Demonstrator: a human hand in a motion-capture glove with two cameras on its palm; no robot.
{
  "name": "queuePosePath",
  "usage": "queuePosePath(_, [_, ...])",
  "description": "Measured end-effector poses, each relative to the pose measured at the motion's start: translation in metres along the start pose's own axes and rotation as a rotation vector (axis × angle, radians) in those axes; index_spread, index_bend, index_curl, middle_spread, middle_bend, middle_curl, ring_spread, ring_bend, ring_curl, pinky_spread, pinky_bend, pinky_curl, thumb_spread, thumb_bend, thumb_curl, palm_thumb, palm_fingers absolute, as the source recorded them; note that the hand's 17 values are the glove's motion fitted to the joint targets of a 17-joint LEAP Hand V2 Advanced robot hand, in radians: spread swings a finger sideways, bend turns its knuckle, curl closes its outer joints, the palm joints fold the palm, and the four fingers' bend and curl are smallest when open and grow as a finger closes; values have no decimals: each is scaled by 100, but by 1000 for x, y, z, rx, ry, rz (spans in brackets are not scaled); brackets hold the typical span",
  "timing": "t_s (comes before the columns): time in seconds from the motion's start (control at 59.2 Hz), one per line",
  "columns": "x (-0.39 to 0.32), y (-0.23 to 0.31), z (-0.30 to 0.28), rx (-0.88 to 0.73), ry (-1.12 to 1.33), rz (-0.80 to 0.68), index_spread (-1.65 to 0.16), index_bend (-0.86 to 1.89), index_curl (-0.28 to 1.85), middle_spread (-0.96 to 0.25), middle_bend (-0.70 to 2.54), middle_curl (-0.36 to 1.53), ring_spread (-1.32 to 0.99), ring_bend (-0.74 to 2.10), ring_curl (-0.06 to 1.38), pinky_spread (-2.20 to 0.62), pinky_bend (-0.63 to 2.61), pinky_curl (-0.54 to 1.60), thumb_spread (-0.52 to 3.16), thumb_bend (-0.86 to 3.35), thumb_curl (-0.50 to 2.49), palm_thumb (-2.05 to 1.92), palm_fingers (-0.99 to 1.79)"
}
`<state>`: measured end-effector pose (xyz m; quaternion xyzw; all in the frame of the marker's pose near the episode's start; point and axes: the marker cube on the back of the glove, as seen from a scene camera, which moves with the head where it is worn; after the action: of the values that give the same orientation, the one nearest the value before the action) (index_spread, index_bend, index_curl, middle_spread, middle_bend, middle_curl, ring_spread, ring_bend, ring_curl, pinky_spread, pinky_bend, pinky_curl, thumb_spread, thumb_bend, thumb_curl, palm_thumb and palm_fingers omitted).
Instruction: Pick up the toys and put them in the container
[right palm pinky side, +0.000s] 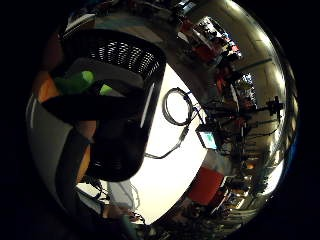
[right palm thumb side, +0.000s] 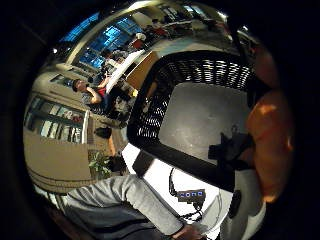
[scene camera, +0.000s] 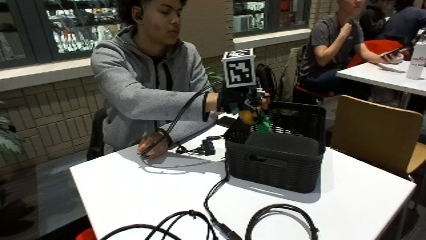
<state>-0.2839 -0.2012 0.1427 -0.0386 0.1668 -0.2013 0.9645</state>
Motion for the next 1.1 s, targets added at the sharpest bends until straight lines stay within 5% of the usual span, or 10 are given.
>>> queuePosePath(0.118, [-6, -7, 4, -114, -49, 24, -25, 54, 100, -34, 71, 98, -43, 116, 56, -27, 118, 46, 73, 31, 86, 77, 45])
queuePosePath(0.186, [-7, -3, 6, -269, -60, 25, -25, 43, 98, -31, 67, 97, -37, 107, 56, -19, 119, 47, 94, 29, 81, 68, 14])
queuePosePath(0.22, [-7, -1, 5, -307, -51, 14, -26, 22, 89, -21, 45, 88, -27, 73, 49, -10, 131, 51, 100, 10, 70, 41, -54])
queuePosePath(0.287, [-1, 6, -2, -304, -29, -3, -26, 4, 74, -10, 22, 77, -17, 41, 38, -2, 134, 48, 105, -1, 62, 25, -64])
queuePosePath(0.558, [68, 98, -30, -212, 42, 8, -26, 9, 44, 7, 9, 50, -5, 14, 25, 9, 113, 39, 114, -2, 47, 11, -35])
queuePosePath(0.845, [170, 251, -20, -111, -42, 381, -27, 18, 38, 9, 14, 39, -3, 14, 20, 11, 97, 33, 124, -1, 40, 14, -16])
queuePosePath(1.099, [207, 314, 31, -31, -204, 505, -27, 21, 40, 9, 17, 36, -2, 15, 18, 11, 89, 31, 130, -1, 37, 17, -7])
